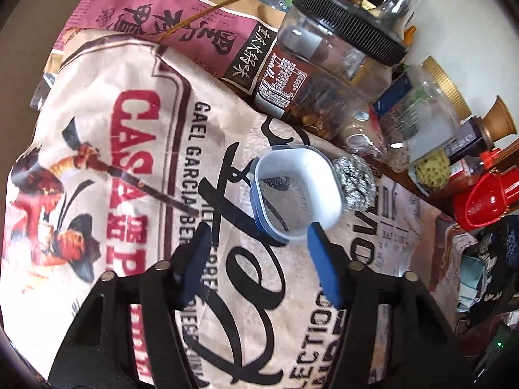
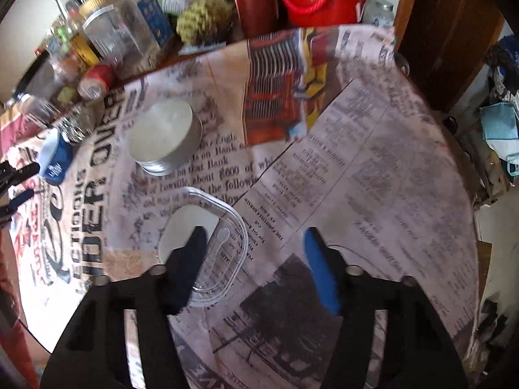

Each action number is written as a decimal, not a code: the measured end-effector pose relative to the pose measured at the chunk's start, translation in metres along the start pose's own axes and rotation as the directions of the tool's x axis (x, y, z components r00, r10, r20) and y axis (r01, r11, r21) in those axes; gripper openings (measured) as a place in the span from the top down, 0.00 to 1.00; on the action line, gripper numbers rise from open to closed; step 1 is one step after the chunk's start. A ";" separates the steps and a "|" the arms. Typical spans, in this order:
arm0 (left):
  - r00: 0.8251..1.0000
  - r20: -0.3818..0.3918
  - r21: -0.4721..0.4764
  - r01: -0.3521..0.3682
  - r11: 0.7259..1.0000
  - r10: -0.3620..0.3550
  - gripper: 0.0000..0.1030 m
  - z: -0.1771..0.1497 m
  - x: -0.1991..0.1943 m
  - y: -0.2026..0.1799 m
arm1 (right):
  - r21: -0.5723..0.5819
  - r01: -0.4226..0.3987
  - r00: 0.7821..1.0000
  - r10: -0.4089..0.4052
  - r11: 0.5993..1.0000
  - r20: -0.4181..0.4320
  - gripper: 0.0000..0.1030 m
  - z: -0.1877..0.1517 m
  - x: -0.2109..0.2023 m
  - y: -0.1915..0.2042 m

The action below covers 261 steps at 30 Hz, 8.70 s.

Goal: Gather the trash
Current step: 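Grasp the blue-white cup rim with left gripper while right gripper grasps the clear container rim, then lift and carry the cup and clear container with both grippers toward the bucket, then open both grippers over the white bucket to drop the cup and container, then move both tools back to the table toward the foil ball and metal lid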

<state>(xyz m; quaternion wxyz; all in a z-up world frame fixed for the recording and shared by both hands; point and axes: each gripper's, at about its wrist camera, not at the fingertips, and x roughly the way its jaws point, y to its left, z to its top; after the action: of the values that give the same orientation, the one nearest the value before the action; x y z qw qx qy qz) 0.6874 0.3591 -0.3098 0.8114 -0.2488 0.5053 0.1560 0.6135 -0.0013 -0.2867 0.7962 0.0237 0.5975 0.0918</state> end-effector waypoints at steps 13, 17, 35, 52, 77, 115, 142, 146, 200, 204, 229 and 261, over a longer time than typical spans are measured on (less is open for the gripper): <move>1.000 -0.003 0.020 -0.005 1.000 0.005 0.95 0.017 0.023 -0.004 | -0.140 0.042 0.997 -0.032 0.989 0.071 0.92 0.001 0.005 0.024; 0.999 0.036 0.061 -0.017 0.998 0.015 0.96 0.013 0.009 -0.019 | -0.145 0.025 0.998 -0.017 0.989 0.054 0.97 -0.002 0.002 0.023; 0.974 0.224 0.221 -0.033 0.975 -0.018 0.96 -0.052 -0.130 -0.108 | -0.132 -0.059 0.960 0.092 0.990 0.265 0.97 -0.002 -0.116 -0.037; 0.915 0.394 0.239 -0.006 0.971 -0.091 0.96 -0.208 -0.269 -0.187 | -0.275 -0.130 0.834 0.255 0.953 0.490 0.97 -0.058 -0.240 -0.099; 0.884 0.393 0.425 0.071 0.903 -0.254 0.96 -0.337 -0.391 -0.110 | -0.209 -0.095 0.782 0.203 0.973 0.590 0.97 -0.219 -0.318 -0.065; 0.997 -0.046 0.348 0.073 0.935 -0.060 0.96 -0.486 -0.169 -0.017 | -0.231 -0.041 0.974 0.091 0.972 0.210 0.97 -0.338 -0.123 -0.073; 0.963 -0.253 0.258 -0.025 0.966 0.093 0.96 -0.596 0.118 0.052 | -0.275 -0.111 0.994 0.100 0.955 -0.053 0.50 -0.385 0.168 -0.102; 0.960 -0.272 0.277 0.014 0.961 0.065 0.96 -0.595 0.135 0.032 | -0.225 -0.112 0.992 0.096 0.968 -0.081 0.50 -0.385 0.168 -0.118; 0.951 0.216 0.440 0.108 0.891 -0.221 0.54 -0.414 -0.389 -0.043 | -0.222 -0.074 0.863 0.174 0.972 0.474 0.50 -0.318 -0.329 -0.020; 0.918 0.294 0.464 0.104 0.880 -0.264 0.52 -0.412 -0.427 -0.039 | -0.222 -0.057 0.815 0.174 0.973 0.553 0.50 -0.326 -0.357 -0.011; 0.860 0.482 0.387 -0.035 0.921 -0.170 0.04 -0.320 -0.400 -0.118 | -0.305 -0.047 0.715 0.246 0.951 0.655 0.00 -0.204 -0.346 -0.033; 0.927 0.375 0.248 -0.078 0.966 -0.022 0.04 -0.093 -0.242 -0.163 | -0.273 -0.141 0.902 0.237 0.952 0.360 0.00 0.011 -0.189 -0.010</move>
<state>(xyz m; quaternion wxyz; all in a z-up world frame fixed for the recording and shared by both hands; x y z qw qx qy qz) 0.5939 0.1711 -0.0864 0.9160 -0.0994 0.3606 0.1452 0.5743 -0.0433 -0.1058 0.8829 0.0029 0.4069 0.2343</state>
